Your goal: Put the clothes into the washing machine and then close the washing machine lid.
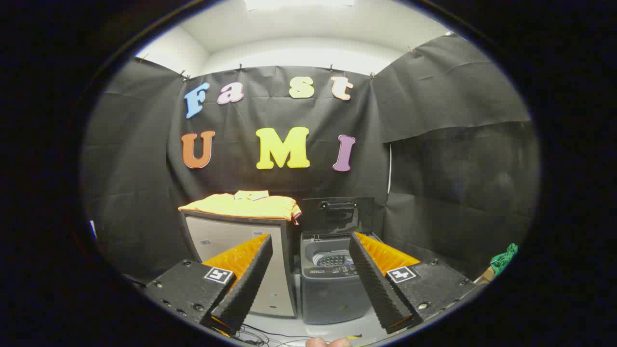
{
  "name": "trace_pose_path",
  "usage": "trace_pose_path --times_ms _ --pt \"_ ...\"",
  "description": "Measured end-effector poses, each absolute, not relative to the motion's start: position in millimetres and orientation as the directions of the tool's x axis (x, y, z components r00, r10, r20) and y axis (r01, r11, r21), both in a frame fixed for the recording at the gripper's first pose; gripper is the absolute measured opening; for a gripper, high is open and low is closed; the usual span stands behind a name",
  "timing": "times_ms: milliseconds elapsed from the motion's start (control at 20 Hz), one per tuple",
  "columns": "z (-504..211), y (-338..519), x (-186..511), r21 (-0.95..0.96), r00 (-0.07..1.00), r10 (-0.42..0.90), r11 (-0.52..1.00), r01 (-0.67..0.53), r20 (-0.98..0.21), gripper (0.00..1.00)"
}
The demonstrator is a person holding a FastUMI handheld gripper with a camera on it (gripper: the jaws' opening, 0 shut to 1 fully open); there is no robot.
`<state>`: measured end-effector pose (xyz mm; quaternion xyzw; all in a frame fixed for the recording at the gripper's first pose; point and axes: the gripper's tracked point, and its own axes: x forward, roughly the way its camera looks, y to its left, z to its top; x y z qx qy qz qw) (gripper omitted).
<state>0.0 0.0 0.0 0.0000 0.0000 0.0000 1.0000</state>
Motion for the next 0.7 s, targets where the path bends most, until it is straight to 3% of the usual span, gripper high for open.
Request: trace_pose_path --times_ms 700 --pt "6.7 -16.9 30.4 0.004 1.0 0.005 1.0 -0.005 -0.006 1.0"
